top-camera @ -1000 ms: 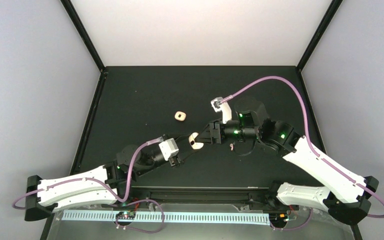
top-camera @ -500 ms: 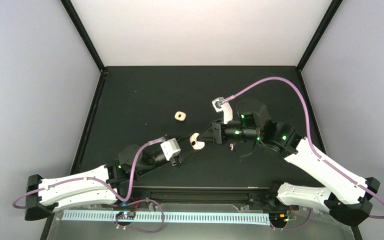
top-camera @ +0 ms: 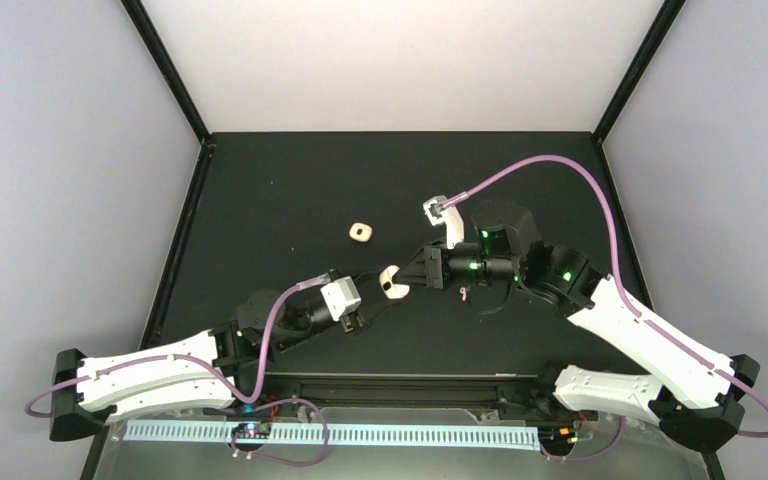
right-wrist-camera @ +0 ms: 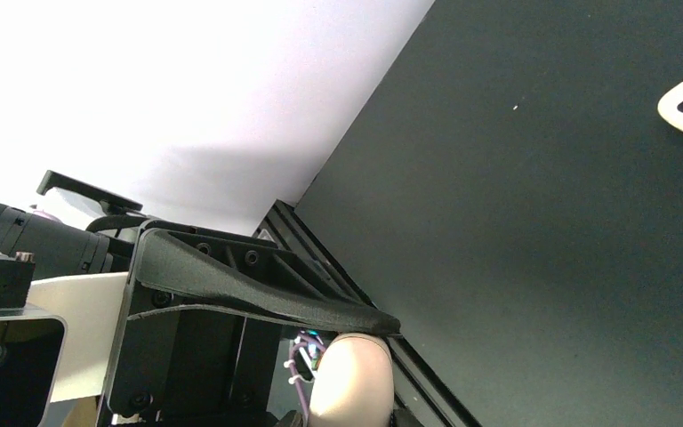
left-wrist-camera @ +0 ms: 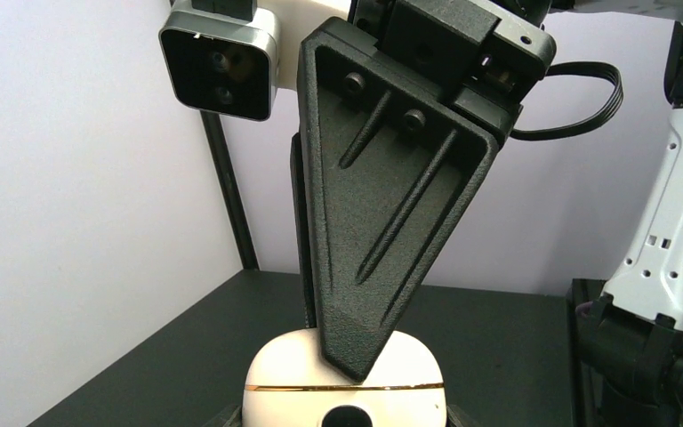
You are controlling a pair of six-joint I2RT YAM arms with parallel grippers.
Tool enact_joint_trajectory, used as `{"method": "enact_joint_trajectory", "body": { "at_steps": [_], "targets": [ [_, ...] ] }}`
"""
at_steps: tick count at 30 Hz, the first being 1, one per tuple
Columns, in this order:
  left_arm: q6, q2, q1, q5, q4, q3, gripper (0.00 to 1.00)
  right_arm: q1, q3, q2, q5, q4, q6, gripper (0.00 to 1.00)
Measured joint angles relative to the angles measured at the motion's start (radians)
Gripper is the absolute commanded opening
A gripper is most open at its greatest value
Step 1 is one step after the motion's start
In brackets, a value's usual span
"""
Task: Insert the wireless bluetooth earbuds into the charging case
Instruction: Adjust the charging case.
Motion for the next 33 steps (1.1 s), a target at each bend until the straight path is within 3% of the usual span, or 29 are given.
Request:
{"method": "enact_joint_trajectory", "body": {
  "at_steps": [5, 12, 19, 24, 29, 33],
  "targets": [
    [0.0, 0.0, 0.0, 0.0, 0.009, 0.0, 0.02, 0.0, -0.002, 0.0, -0.008, 0.003, 0.001, 0.4],
    [0.0, 0.0, 0.0, 0.0, 0.016, 0.0, 0.02, 0.0, -0.005, 0.0, -0.014, 0.003, -0.001, 0.32],
    [0.0, 0.009, 0.0, 0.0, 0.016, 0.0, 0.01, 0.0, -0.007, 0.002, -0.02, 0.003, -0.004, 0.38],
    [0.0, 0.016, 0.0, 0.001, 0.016, 0.001, 0.02, 0.0, -0.007, 0.011, -0.026, 0.003, -0.008, 0.31],
    [0.0, 0.02, 0.0, 0.0, 0.014, 0.005, 0.15, 0.0, -0.007, 0.013, -0.026, 0.002, -0.014, 0.18],
    [0.001, 0.02, 0.0, -0.006, 0.012, 0.006, 0.4, -0.001, -0.008, 0.013, -0.018, -0.001, -0.002, 0.07]
  ]
}}
